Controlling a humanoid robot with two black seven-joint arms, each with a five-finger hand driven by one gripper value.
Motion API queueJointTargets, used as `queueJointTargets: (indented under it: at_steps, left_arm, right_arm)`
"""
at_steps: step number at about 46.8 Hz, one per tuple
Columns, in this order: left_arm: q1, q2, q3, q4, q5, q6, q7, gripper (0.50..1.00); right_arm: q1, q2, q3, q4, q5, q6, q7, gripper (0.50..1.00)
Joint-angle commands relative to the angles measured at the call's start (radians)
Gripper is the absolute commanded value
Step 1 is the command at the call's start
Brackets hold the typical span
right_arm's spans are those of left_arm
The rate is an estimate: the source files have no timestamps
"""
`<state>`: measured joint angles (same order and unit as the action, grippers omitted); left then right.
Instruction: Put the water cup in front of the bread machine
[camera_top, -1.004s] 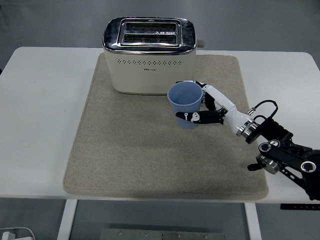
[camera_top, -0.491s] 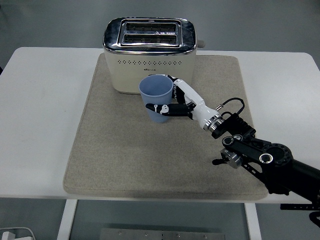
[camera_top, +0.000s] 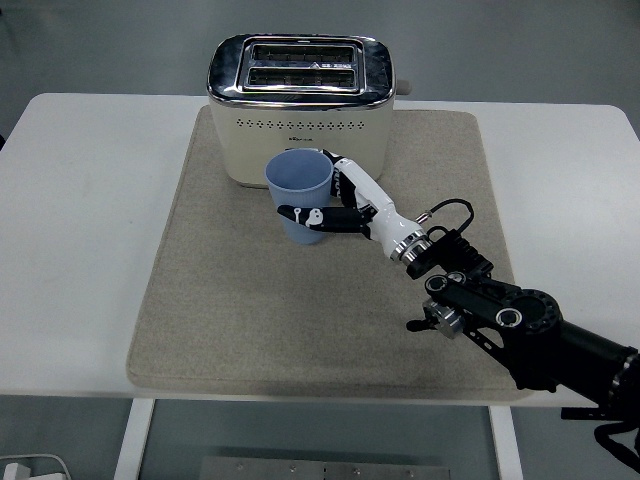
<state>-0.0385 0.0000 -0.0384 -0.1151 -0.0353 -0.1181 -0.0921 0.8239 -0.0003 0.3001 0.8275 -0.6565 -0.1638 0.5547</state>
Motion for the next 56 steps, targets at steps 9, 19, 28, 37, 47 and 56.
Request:
queueJointTargets:
  at_steps: [9, 19, 28, 37, 47, 56]
  left_arm:
    - [0.000, 0.000, 0.000, 0.000, 0.000, 0.000, 0.000, 1.000]
    - [0.000, 0.000, 0.000, 0.000, 0.000, 0.000, 0.000, 1.000]
    - [0.000, 0.000, 0.000, 0.000, 0.000, 0.000, 0.000, 1.000]
    - [0.000, 0.000, 0.000, 0.000, 0.000, 0.000, 0.000, 1.000]
    - [0.000, 0.000, 0.000, 0.000, 0.000, 0.000, 0.000, 1.000]
    - [0.000, 0.000, 0.000, 0.000, 0.000, 0.000, 0.000, 1.000]
  right_arm:
    - [-0.002, 0.000, -0.003, -0.007, 0.000, 0.003, 0.013, 0.868]
    - [-0.003, 0.000, -0.006, -0.014, 0.000, 0.003, 0.013, 0.911]
    - [-0.006, 0.000, -0.006, -0.024, 0.000, 0.000, 0.014, 0.911]
    - [-0.006, 0.000, -0.006, -0.024, 0.000, 0.000, 0.014, 0.911]
    - [-0.008, 0.000, -0.015, -0.019, -0.002, 0.001, 0.014, 0.911]
    - [-0.003, -0.010, -0.013, -0.019, -0.002, 0.007, 0.014, 0.911]
